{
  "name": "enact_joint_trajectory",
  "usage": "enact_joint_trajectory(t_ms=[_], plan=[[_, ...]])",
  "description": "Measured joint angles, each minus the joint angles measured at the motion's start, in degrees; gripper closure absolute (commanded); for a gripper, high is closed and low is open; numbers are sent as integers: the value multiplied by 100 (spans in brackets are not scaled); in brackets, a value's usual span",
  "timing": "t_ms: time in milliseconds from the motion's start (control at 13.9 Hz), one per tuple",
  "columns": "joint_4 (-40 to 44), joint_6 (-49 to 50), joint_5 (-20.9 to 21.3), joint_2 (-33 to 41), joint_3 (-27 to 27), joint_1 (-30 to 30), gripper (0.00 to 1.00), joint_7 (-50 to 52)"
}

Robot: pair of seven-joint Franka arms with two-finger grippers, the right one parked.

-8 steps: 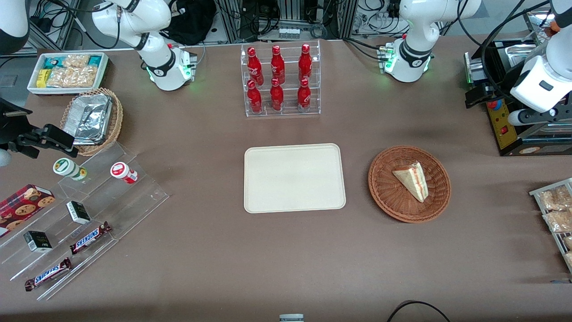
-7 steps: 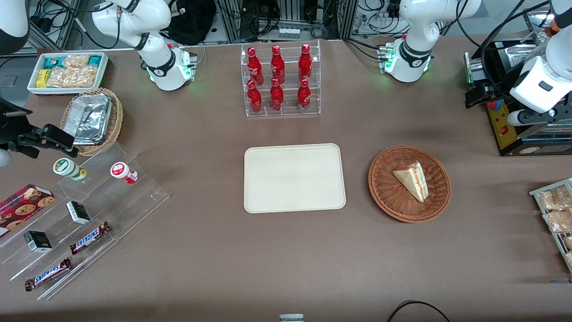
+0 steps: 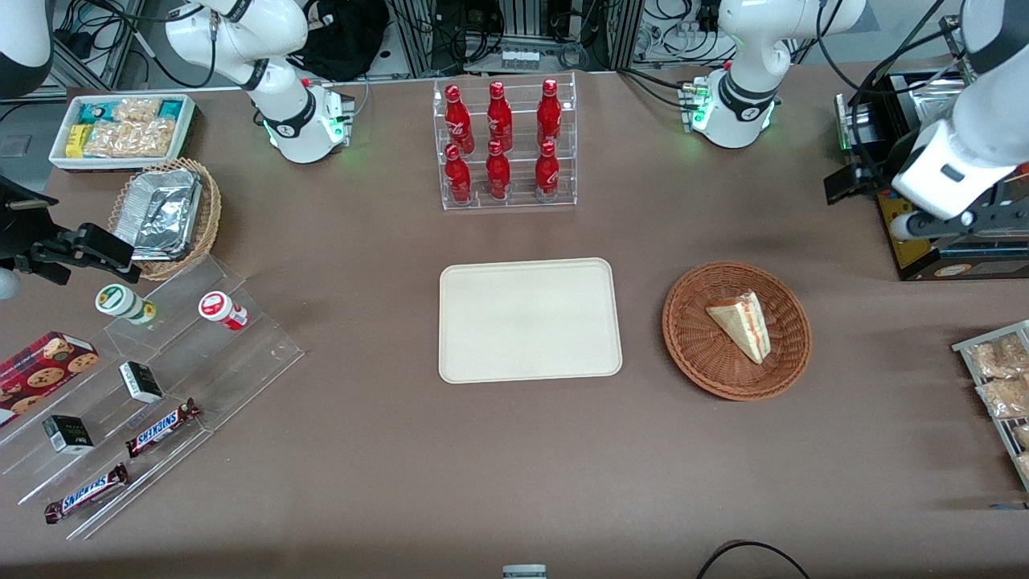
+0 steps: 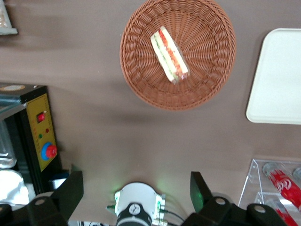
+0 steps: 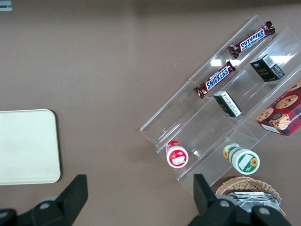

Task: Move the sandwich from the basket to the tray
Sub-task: 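Move the left gripper from rest toward the wicker basket, then lower the open left gripper over the wrapped sandwich in the basket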

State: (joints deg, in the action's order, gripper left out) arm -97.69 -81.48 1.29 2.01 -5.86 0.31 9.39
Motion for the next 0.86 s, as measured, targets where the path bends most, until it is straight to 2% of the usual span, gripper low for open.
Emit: enact_joint_trajectory(t_ms=[864], plan=[[-2503, -3046, 1, -112, -16, -6, 0, 116]])
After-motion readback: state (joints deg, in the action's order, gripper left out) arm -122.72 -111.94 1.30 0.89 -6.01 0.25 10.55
